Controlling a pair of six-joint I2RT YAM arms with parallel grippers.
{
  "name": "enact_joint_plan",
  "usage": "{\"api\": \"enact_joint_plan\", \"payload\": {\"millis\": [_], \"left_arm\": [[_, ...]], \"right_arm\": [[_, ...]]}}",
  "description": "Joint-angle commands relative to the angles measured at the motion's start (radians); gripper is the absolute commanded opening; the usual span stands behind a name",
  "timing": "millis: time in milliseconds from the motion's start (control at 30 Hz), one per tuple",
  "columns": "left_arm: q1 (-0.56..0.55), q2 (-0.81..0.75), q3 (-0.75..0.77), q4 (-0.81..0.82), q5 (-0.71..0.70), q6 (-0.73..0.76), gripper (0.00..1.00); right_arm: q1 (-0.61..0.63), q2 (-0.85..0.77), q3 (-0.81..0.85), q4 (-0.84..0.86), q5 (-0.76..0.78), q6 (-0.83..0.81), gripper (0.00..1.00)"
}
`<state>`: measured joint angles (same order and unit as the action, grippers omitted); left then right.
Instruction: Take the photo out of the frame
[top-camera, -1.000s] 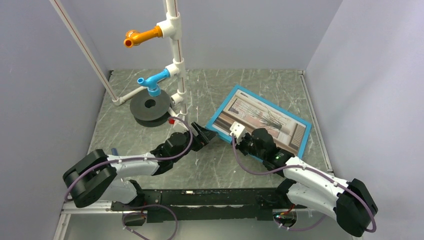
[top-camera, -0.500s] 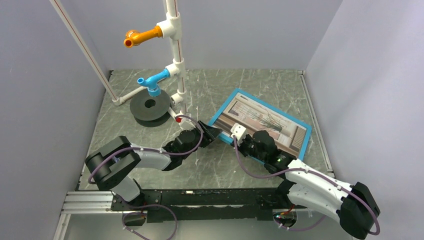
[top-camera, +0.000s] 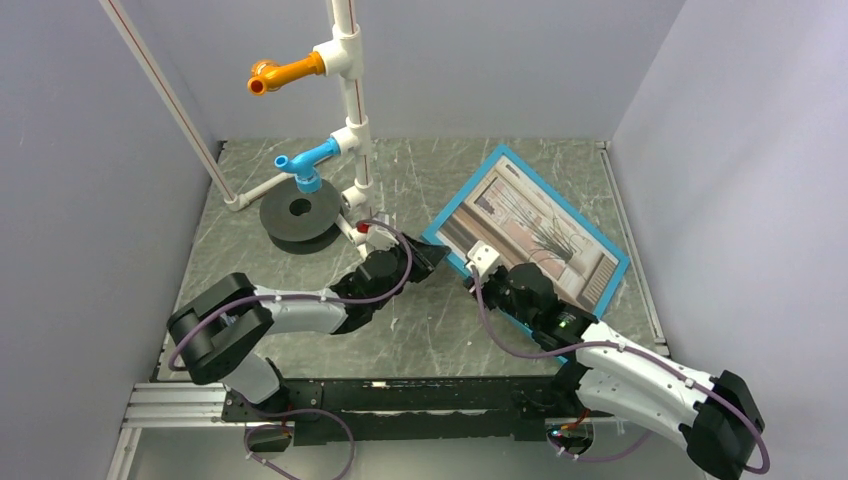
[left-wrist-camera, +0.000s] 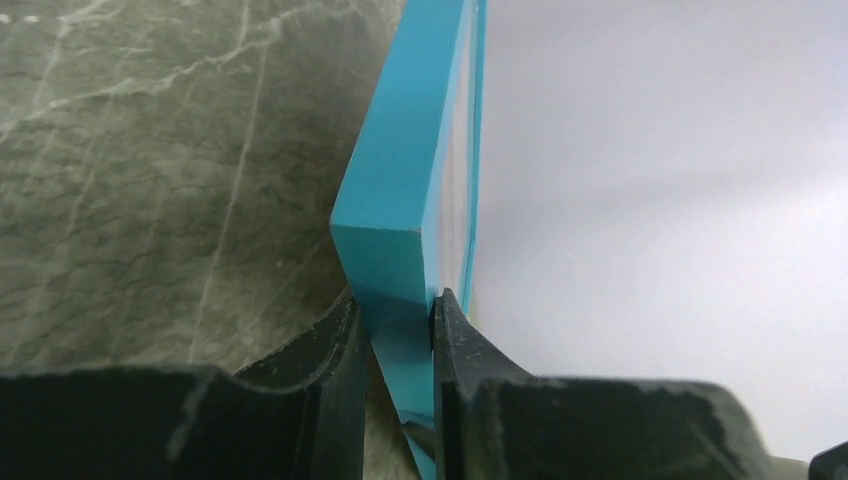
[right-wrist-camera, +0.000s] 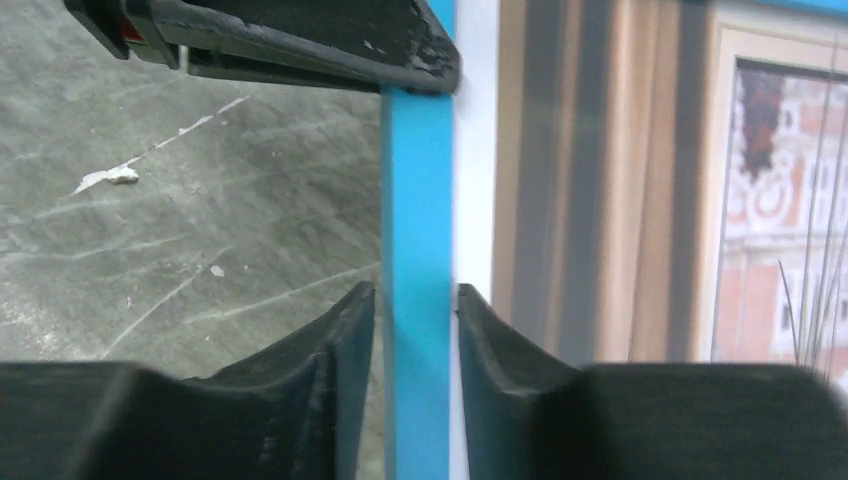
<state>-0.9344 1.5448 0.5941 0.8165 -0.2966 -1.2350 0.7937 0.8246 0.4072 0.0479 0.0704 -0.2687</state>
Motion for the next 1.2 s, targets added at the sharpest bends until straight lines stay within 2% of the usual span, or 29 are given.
{"api": "enact_joint_plan", "payload": {"millis": [0, 33, 67, 100, 300, 433, 500, 600, 800, 933, 1100, 1167], "left_arm": [[-0.039, -0.085, 0.106, -0.131, -0.017, 0.191, 0.00], [-0.044, -0.103, 0.120, -0.168, -0.026, 0.211, 0.00], [-0.049, -0.124, 0.137, -0.205, -0.034, 0.227, 0.00], [-0.052, -0.142, 0.150, -0.232, -0.040, 0.241, 0.00], [-0.059, -0.242, 0.240, -0.403, -0.062, 0.306, 0.00], [-0.066, -0.286, 0.284, -0.467, -0.064, 0.315, 0.00], [-0.066, -0.296, 0.297, -0.483, -0.059, 0.315, 0.00], [-0.066, -0.298, 0.322, -0.504, -0.050, 0.324, 0.00], [-0.066, -0.315, 0.335, -0.517, -0.061, 0.338, 0.00], [-0.066, -0.321, 0.338, -0.513, -0.061, 0.342, 0.00], [-0.066, -0.318, 0.344, -0.512, -0.062, 0.330, 0.00], [-0.066, -0.312, 0.345, -0.505, -0.055, 0.322, 0.00]], "right_arm": [[0.035, -0.020, 0.064, -0.056, 0.024, 0.123, 0.60], [0.039, -0.024, 0.078, -0.087, 0.042, 0.145, 0.88], [0.041, -0.024, 0.102, -0.116, 0.058, 0.166, 0.98], [0.042, -0.022, 0.129, -0.150, 0.078, 0.191, 1.00], [0.062, 0.051, 0.398, -0.475, 0.269, 0.450, 1.00], [0.090, 0.078, 0.515, -0.627, 0.304, 0.538, 1.00], [0.143, 0.098, 0.543, -0.681, 0.340, 0.548, 1.00], [0.261, 0.137, 0.563, -0.763, 0.520, 0.593, 1.00], [0.406, 0.258, 0.631, -1.010, 0.867, 0.893, 1.00], [0.509, 0.305, 0.591, -1.032, 1.032, 1.011, 1.00], [0.553, 0.480, 0.599, -1.227, 1.271, 1.322, 0.99], [0.558, 0.587, 0.646, -1.397, 1.336, 1.594, 0.96]]}}
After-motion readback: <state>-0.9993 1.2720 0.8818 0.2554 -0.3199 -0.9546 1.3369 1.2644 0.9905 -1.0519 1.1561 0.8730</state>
